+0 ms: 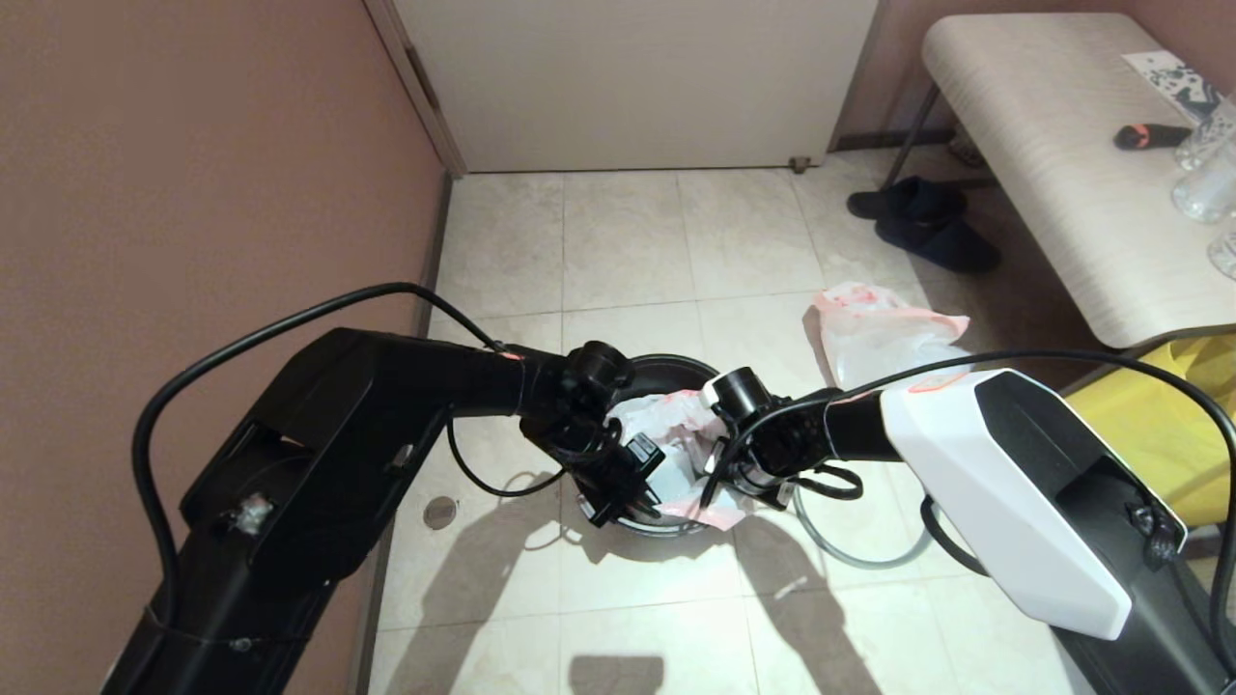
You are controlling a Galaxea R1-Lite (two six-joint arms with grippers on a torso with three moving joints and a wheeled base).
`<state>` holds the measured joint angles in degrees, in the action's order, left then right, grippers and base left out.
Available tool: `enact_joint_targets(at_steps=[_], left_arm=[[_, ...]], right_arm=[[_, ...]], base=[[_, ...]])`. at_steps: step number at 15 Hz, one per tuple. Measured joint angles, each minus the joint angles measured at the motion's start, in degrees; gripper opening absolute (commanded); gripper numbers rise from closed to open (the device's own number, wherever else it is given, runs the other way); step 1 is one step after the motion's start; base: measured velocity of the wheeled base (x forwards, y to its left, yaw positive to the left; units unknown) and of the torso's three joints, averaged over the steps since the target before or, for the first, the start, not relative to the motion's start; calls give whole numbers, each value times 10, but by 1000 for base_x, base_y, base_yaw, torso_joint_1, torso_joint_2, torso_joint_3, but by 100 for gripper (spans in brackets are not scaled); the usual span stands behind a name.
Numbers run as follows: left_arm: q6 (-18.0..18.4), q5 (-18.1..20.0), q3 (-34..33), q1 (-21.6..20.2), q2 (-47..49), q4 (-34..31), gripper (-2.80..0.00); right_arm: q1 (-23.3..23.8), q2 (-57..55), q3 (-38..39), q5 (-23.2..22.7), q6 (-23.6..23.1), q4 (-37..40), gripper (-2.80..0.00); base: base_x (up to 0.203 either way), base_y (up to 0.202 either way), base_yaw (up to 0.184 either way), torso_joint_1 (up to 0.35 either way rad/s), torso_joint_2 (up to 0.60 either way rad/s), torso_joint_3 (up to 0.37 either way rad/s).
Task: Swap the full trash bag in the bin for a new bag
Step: Put the new garbage bag on the trash can
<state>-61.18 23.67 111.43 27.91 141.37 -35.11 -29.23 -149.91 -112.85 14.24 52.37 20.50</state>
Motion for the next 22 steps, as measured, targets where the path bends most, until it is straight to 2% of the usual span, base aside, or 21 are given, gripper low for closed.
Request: enact_joint_targets(at_steps=[6, 10, 14, 20, 22], left_arm=[[10, 2, 0, 10, -25, -33, -280], [12, 36, -1, 24, -28, -64, -280], [44, 40, -3, 36, -23, -96, -280], [45, 39, -2, 28, -10, -99, -280], [44, 39, -2, 18, -5, -122, -280]], right_arm=[[0, -1, 0, 1, 0, -1, -280], [1, -1, 0, 1, 0, -6, -280], [1, -2, 0, 3, 0, -7, -280], [3, -12, -1, 19, -11, -11, -280], [5, -14, -1, 19, -17, -19, -280]], base=[[0, 0, 0, 0, 0, 0], [0, 0, 0, 0, 0, 0], [0, 0, 0, 0, 0, 0], [0, 0, 0, 0, 0, 0], [0, 0, 0, 0, 0, 0]])
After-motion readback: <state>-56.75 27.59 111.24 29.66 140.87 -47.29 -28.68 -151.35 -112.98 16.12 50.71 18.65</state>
